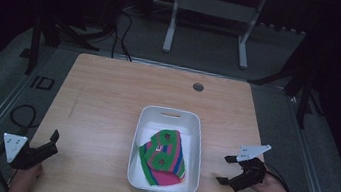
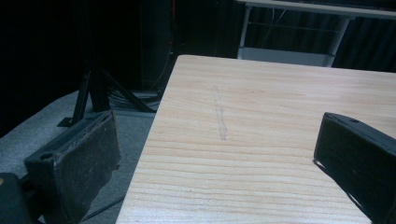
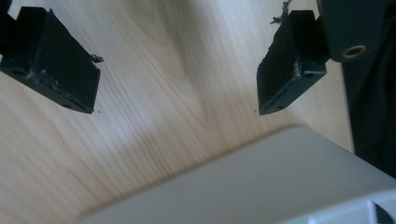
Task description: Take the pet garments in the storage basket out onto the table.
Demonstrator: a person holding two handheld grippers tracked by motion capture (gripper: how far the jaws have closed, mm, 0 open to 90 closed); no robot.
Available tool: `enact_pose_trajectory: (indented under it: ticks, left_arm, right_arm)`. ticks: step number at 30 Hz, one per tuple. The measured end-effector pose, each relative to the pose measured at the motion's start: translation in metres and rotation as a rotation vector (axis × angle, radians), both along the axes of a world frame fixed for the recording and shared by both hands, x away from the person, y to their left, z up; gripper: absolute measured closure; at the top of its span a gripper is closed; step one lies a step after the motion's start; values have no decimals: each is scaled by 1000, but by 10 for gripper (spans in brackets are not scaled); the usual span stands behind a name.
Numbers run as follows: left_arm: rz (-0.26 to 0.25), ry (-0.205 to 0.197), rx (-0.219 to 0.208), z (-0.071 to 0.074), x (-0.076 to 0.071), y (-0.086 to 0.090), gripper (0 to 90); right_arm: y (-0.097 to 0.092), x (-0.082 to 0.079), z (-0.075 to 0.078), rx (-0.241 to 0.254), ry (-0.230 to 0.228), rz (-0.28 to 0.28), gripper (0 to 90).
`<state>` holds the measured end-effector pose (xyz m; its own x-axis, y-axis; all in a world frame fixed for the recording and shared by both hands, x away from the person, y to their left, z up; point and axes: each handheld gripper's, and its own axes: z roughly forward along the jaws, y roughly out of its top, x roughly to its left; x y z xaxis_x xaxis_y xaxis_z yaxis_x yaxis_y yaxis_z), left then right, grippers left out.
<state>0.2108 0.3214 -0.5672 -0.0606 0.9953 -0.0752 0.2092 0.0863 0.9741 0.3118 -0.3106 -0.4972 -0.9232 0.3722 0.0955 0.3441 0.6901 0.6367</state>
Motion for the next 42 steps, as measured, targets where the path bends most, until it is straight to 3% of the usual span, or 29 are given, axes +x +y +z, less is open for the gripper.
enact_pose_trajectory:
  ticks: [8,13,15,16,20,30,42]
  left_arm:
    - [0,-1,0,0,0,0,9]
    - [0,-2,0,0,0,0,9]
    - [0,-2,-1,0,0,0,9]
    - [0,-2,-1,0,0,0,9]
    - [-1,-4,-2,0,0,1,9]
    - [-4,-6,-9,0,0,1,9]
    - [-8,-7,-13,0,0,2,9]
  right_arm:
    - [32,5,31,-21,-3,89,133]
    - [52,7,48,-8,-18,149,133]
    - [55,7,50,-4,-27,158,133]
    - [66,6,56,-11,-48,181,133]
    - [84,8,60,-5,-47,220,133]
    - [131,16,53,-62,-51,280,134]
    - [184,25,31,-150,-20,351,134]
